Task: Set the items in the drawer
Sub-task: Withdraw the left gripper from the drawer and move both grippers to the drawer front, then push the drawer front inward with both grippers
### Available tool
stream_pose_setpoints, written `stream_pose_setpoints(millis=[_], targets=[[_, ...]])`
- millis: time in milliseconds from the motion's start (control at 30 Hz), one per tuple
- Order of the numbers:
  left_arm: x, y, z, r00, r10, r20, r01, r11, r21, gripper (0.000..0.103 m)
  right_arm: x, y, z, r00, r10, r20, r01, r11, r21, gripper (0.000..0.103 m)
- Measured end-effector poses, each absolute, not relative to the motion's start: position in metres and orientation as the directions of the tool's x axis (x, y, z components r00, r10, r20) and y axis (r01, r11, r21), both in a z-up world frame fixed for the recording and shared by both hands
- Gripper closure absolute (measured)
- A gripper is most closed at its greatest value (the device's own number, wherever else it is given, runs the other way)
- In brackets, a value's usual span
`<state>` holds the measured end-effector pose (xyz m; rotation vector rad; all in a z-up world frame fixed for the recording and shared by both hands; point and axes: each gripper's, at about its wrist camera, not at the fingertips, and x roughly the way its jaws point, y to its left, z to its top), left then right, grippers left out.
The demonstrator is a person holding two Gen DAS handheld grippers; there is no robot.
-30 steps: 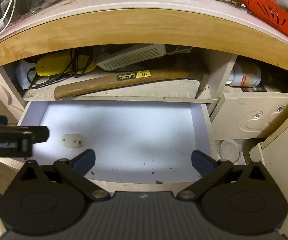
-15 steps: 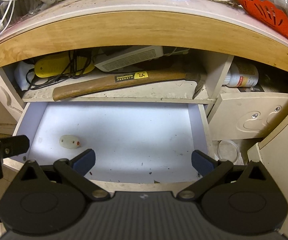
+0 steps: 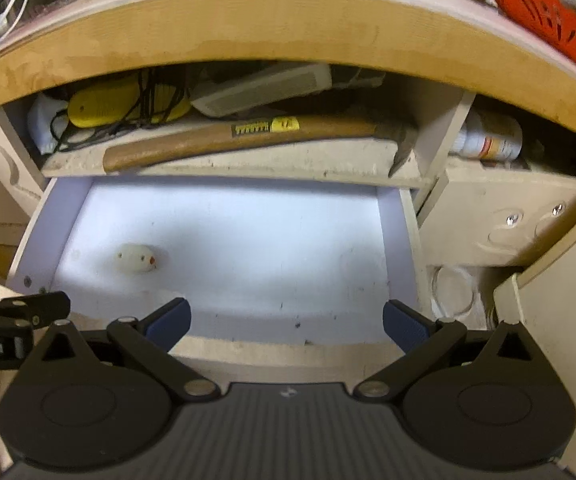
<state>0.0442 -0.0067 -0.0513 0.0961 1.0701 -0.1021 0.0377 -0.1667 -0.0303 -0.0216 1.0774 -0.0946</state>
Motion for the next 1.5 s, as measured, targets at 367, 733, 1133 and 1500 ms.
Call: stream_pose_setpoints(millis=[367, 733, 1133, 1500], targets=[[0.039, -0.005, -0.077, 0.392, -0.015, -0.920, 0.152, 0.987, 0.049, 0.003, 0.027, -0.166, -0.053, 0.360, -0.069, -0.930, 0.069, 0.996, -0.047, 0.000], [0.033, -0.006, -0.100, 0.330, 0.007, -0.944, 0.164, 0.984, 0.065, 0.003, 0.018, -0.165, -0.072, 0.281, -0.060, -0.958, 0.059, 0.997, -0.045, 0.000], [0.038, -0.002, -0.110, 0.295, -0.003, -0.956, 0.130, 0.991, 0.037, 0.003, 0.021, -0.170, -0.081, 0.258, -0.073, -0.963, 0.077, 0.996, -0.055, 0.000], [0.053, -0.002, -0.125, 0.268, -0.014, -0.963, 0.087, 0.996, 0.010, 0.003, 0.028, -0.175, -0.087, 0.269, -0.087, -0.959, 0.090, 0.994, -0.065, 0.000]])
